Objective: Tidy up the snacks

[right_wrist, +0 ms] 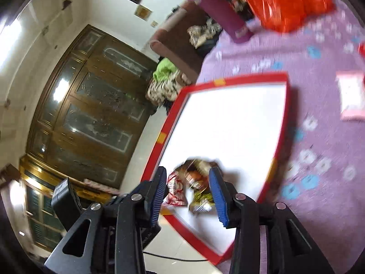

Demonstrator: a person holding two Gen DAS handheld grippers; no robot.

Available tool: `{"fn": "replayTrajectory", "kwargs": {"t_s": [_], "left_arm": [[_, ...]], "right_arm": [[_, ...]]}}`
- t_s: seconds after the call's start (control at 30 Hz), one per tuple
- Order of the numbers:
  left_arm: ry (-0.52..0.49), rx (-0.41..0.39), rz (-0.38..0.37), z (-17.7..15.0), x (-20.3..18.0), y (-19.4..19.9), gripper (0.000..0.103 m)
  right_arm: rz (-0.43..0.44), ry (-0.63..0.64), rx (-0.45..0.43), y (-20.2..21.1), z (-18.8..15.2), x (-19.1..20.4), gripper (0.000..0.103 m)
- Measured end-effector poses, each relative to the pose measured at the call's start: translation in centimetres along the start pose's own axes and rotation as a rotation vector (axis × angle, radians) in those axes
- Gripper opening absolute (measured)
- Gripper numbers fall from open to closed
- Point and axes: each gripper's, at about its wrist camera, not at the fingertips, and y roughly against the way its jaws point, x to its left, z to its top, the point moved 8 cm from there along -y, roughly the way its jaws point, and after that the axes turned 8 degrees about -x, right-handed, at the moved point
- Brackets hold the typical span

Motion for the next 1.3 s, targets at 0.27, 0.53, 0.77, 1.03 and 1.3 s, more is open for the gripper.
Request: {"fn": "replayTrajectory", "kwargs": {"t_s": [0.27,0.53,0.77,1.03,1.3], "left_arm": [[-0.103,-0.073,-0.132,0.9,-6.0,3.4,0.055],[-0.212,-0.105,-0.252,1.7,-13.6,6.2,0.057],[-0.269,-0.104,-0.294,1.4,-17.0,8.2,0.058],[-0.315,-0.085,-0.284,1.6,-19.8,8.2,0.060],[-0.364,-0.031,-0.379,2.1,-25.4,6.5,0.059]], "right_arm": [[-0.259,-0.046,-0.163,11.2,3.0,-11.2,0.046],[-0.204,-0.453,-0.243,21.8,1.6,-22.2,0.047],[-0.278,-0.536,-0.169,19.2,1.9,-26.1,0.047],[-0.274,-0.516,-0.188,15.6,4.0,-27.2,0.028],[-0.222,-0.519,-0.241,20.0,2.4,-29.8,0.022]]}}
